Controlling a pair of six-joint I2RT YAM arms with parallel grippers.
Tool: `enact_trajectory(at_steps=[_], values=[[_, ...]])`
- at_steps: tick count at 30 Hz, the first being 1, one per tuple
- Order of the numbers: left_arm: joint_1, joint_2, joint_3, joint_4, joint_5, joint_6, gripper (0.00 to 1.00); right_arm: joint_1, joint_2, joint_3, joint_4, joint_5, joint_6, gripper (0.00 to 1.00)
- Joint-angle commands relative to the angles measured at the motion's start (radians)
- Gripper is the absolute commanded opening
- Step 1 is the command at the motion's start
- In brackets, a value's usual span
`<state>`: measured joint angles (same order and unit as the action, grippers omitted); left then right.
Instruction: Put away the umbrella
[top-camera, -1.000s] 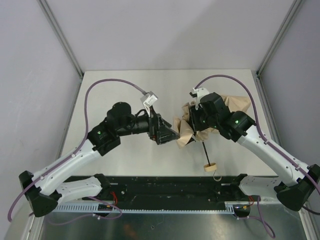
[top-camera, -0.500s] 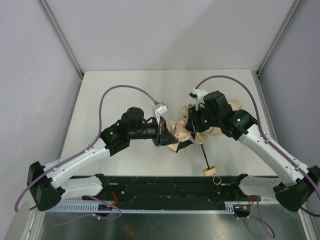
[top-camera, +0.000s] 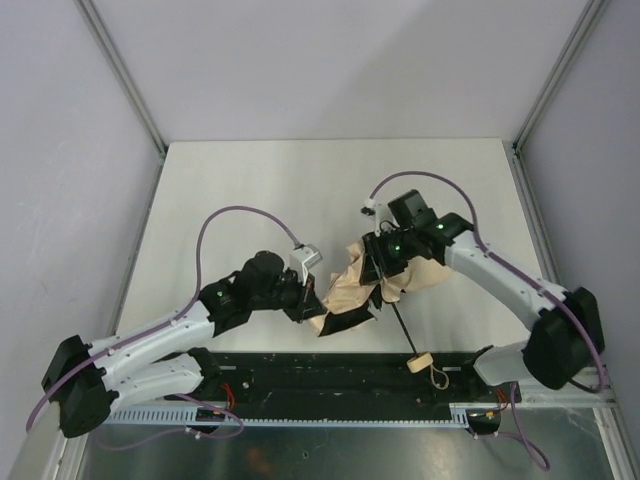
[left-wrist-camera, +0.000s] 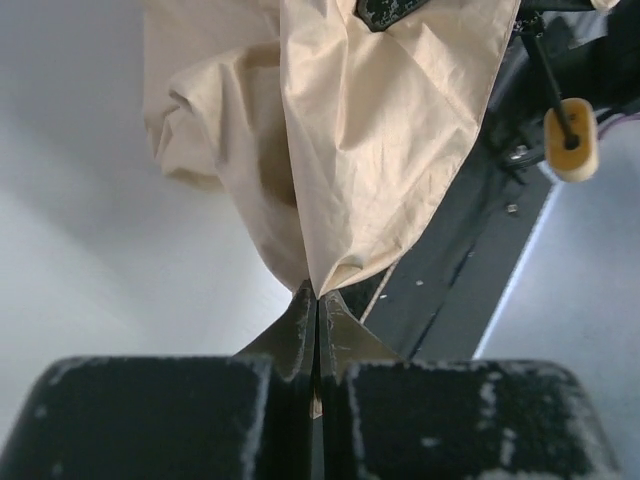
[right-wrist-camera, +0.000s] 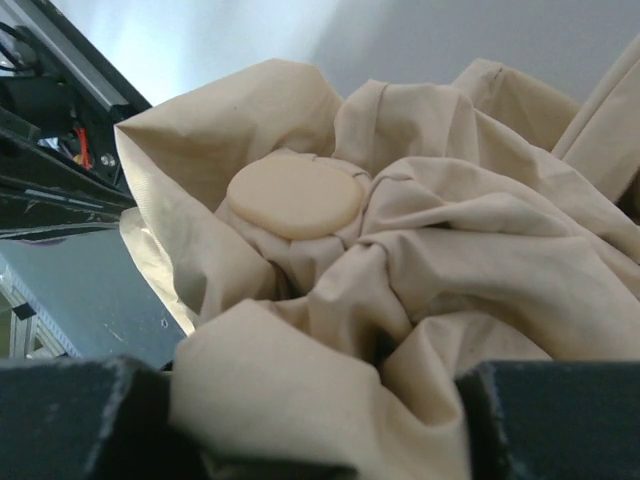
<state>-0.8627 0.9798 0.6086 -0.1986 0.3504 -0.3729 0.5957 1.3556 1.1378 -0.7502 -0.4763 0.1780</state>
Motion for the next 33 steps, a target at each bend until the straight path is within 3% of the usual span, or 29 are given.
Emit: enact_trajectory(at_steps=[1,4,10,15,25,28,33], values=[[0.002,-0.007,-0.061,-0.022,-0.110,0.042,0.00,-0.008,0.095,-0.020,0.113,-0.076,-0.027,0.05],[0.003,0.004,-0.099,-0.022,-0.145,0.018,0.00,-0.011,0.162,-0.039,0.155,-0.108,-0.029,0.16],[0.003,-0.015,-0.192,-0.014,-0.236,-0.120,0.00,-0.027,0.221,-0.075,0.213,-0.162,-0.026,0.51],[0.003,-0.038,-0.267,-0.011,-0.279,-0.227,0.00,0.002,0.241,-0.100,0.265,-0.150,-0.005,0.74],[0.004,-0.068,-0.329,-0.005,-0.286,-0.294,0.00,0.151,0.218,-0.105,0.391,0.240,0.080,0.91],[0.003,-0.080,-0.344,-0.004,-0.291,-0.308,0.00,0.193,0.223,-0.076,0.355,0.389,0.067,0.98],[0.003,-0.084,-0.345,-0.005,-0.317,-0.314,0.00,0.257,0.249,-0.036,0.274,0.533,0.050,0.99]])
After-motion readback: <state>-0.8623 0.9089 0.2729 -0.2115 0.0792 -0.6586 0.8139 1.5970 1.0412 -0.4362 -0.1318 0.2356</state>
